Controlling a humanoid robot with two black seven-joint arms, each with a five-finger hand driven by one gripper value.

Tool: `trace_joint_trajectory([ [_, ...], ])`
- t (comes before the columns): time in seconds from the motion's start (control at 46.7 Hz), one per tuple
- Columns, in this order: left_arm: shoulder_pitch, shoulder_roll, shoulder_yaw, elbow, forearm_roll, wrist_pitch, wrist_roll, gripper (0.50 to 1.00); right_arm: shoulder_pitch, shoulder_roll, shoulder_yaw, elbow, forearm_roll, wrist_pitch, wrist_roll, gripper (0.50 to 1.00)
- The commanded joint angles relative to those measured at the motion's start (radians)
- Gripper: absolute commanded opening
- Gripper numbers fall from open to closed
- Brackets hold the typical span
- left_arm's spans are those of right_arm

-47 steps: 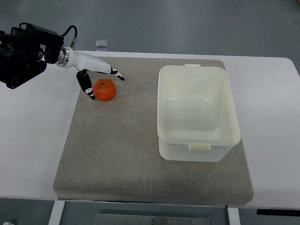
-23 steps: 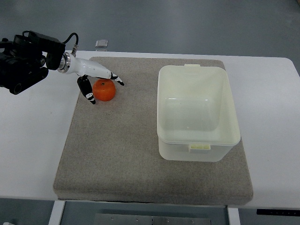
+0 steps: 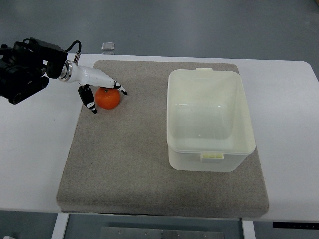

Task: Put orange in box with left hand
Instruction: 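Lower the left hand around the orange and close the fingers, then lift the orange off the mat with the left hand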

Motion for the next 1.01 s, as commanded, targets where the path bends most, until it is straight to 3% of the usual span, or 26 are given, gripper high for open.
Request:
trace_joint_trajectory([
  [0.0, 0.000, -0.002, 0.001, 0.000, 0.000, 0.005, 0.000, 0.969, -0.001, 0.000, 0.000, 0.000, 0.000, 0.000, 0.000, 0.926],
  [0.107, 0.000, -0.002, -0.001, 0.000, 0.000, 0.024, 0.000, 0.911, -0.001, 0.000, 0.000, 0.000, 0.000, 0.000, 0.000, 0.926],
  [0.257, 0.000, -0.004, -0.002, 0.002, -0.003, 0.034, 0.000, 0.722, -0.001, 0.000, 0.000, 0.000, 0.000, 0.000, 0.000, 0.926],
  [0.321, 0.000, -0.004, -0.002, 0.003, -0.003, 0.034, 0.000, 0.664, -0.001, 0.000, 0.000, 0.000, 0.000, 0.000, 0.000, 0.926],
  [0.364, 0.000, -0.004, -0.001, 0.007, -0.003, 0.034, 0.000, 0.581, -0.001, 0.000, 0.000, 0.000, 0.000, 0.000, 0.000, 0.926],
  [0.385, 0.000, -0.005, -0.001, 0.008, -0.003, 0.033, 0.000, 0.500, -0.001, 0.000, 0.000, 0.000, 0.000, 0.000, 0.000, 0.926],
  [0.985, 0.008, -0.039, -0.015, 0.065, -0.025, 0.034, 0.000, 0.500, -0.001, 0.000, -0.001, 0.000, 0.000, 0.000, 0.000, 0.926],
])
